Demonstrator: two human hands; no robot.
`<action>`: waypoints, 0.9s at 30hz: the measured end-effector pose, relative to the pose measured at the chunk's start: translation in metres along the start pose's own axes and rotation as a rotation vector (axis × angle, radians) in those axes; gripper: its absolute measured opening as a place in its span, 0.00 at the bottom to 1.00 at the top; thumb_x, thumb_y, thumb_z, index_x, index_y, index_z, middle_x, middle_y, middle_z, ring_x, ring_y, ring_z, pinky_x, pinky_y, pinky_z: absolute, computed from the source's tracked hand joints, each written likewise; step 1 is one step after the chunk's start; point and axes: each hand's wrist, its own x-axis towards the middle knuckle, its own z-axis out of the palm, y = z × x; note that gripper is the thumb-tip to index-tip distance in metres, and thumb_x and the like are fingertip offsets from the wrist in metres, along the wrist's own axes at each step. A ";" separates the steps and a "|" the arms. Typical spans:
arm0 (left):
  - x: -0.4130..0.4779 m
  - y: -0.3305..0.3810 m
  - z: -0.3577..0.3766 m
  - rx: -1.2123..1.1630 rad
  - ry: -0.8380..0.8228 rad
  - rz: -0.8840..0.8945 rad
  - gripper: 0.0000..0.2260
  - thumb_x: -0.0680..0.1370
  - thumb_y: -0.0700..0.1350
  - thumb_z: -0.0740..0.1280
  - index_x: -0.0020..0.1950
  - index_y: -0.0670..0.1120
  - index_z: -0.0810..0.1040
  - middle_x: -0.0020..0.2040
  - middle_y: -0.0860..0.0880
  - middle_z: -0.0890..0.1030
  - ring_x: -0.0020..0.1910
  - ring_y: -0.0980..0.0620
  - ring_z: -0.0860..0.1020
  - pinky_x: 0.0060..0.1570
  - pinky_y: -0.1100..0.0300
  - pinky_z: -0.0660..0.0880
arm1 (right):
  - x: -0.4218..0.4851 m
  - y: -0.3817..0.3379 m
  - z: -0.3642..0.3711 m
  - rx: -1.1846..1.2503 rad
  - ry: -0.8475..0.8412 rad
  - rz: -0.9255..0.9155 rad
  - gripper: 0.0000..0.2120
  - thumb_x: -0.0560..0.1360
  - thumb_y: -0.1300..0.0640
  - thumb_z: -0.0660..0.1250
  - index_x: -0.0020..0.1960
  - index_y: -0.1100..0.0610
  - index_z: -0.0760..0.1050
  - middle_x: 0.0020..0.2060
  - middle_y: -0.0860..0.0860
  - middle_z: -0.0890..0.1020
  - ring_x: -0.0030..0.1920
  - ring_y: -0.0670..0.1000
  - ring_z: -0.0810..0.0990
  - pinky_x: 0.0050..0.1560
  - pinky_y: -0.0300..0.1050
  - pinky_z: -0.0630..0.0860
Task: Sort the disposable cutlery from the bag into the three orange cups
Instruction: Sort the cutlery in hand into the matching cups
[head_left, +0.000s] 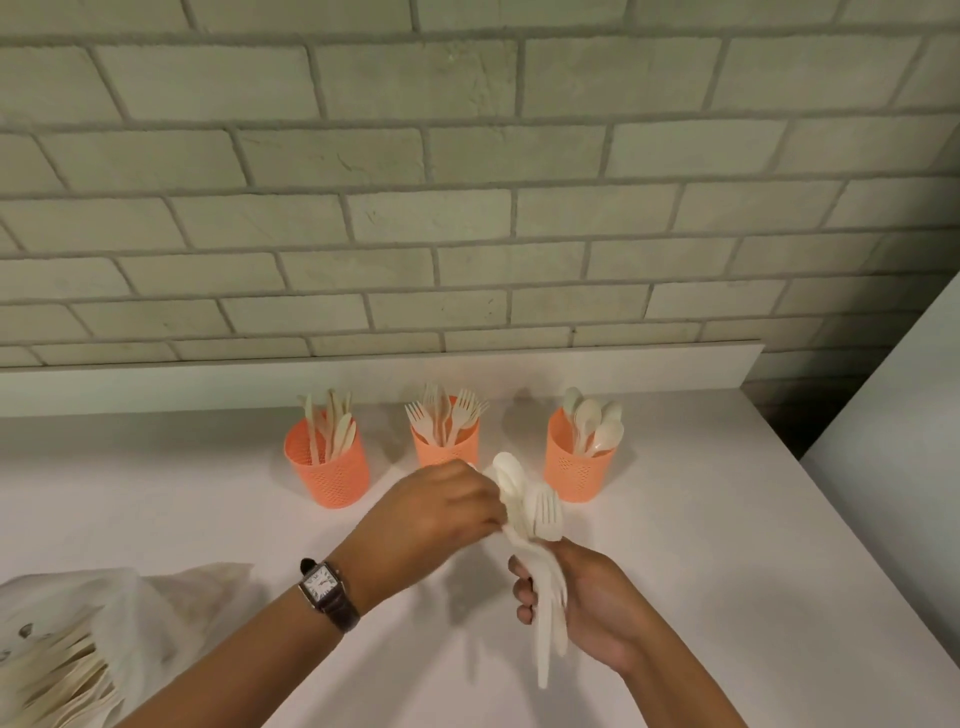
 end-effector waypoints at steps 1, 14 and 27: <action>0.004 -0.004 -0.001 -0.107 0.096 -0.162 0.03 0.74 0.46 0.68 0.42 0.49 0.81 0.42 0.55 0.81 0.43 0.57 0.75 0.45 0.67 0.70 | 0.001 0.000 -0.003 0.010 0.001 -0.011 0.13 0.72 0.58 0.63 0.55 0.62 0.73 0.33 0.54 0.74 0.30 0.51 0.70 0.34 0.45 0.70; 0.031 -0.073 0.058 -0.580 0.497 -1.296 0.04 0.70 0.42 0.74 0.40 0.49 0.79 0.33 0.58 0.80 0.37 0.59 0.76 0.35 0.74 0.69 | 0.008 -0.003 -0.009 0.043 0.009 -0.087 0.20 0.70 0.56 0.64 0.59 0.61 0.71 0.32 0.53 0.72 0.30 0.51 0.67 0.34 0.44 0.68; 0.018 0.004 0.025 -0.591 0.320 -1.032 0.08 0.69 0.45 0.74 0.36 0.57 0.80 0.37 0.58 0.82 0.26 0.57 0.68 0.29 0.69 0.68 | 0.003 -0.006 -0.002 0.070 -0.062 -0.073 0.23 0.66 0.60 0.61 0.61 0.62 0.72 0.35 0.54 0.71 0.32 0.52 0.67 0.37 0.46 0.68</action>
